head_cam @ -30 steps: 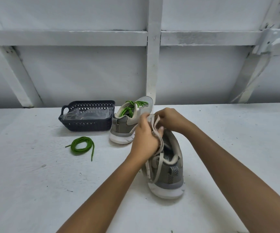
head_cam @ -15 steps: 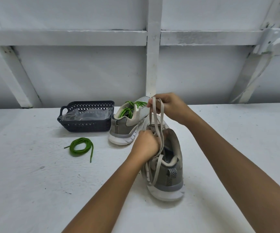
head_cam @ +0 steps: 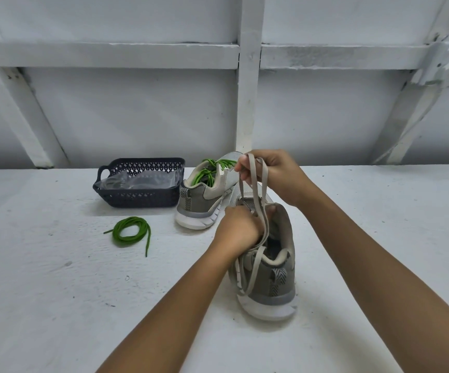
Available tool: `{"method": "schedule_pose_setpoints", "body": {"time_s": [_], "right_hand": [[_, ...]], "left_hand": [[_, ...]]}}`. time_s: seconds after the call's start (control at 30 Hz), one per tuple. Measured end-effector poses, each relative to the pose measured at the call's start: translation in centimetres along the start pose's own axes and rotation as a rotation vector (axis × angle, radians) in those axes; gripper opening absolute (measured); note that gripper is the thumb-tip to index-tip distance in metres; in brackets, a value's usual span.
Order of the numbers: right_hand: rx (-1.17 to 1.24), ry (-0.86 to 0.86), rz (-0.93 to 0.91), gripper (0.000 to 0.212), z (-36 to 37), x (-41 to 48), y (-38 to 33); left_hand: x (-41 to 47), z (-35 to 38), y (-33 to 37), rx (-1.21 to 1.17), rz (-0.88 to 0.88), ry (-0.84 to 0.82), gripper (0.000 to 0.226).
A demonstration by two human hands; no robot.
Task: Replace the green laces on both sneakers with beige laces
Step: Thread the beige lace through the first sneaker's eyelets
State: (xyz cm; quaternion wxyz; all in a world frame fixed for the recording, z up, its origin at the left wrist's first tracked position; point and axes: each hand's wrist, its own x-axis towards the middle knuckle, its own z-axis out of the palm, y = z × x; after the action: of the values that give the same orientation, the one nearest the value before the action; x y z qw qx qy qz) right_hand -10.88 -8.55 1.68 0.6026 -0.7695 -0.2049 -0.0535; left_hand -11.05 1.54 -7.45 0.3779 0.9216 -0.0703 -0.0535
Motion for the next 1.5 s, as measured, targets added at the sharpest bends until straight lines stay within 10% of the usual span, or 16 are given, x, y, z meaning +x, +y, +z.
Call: {"method": "schedule_pose_setpoints", "body": {"time_s": [0.5,0.63,1.03,1.3,1.5], "right_hand": [[-0.146,0.120,0.130,0.025,-0.3,-2.8,0.9],[-0.571,0.099,0.019,0.020,0.8,-4.8,1.3],[-1.017,0.087,0.016,0.023,2.2,-5.3,1.4],[-0.983,0.108,0.064,0.018,2.2,-5.4,1.5],[-0.687,0.171,0.013,0.020,2.2,-5.8,1.9]], "left_hand": [[-1.1,-7.5,1.0,-0.433,-0.077,-0.142,0.033],[1.3,-9.1,2.1,-0.134,0.130,0.175,0.021],[6.4,-5.0,3.6,0.491,0.315,-0.277,0.009],[8.0,-6.0,3.0,-0.127,-0.030,-0.322,0.016],[8.0,-5.3,3.5,-0.055,-0.052,-0.308,0.019]]}}
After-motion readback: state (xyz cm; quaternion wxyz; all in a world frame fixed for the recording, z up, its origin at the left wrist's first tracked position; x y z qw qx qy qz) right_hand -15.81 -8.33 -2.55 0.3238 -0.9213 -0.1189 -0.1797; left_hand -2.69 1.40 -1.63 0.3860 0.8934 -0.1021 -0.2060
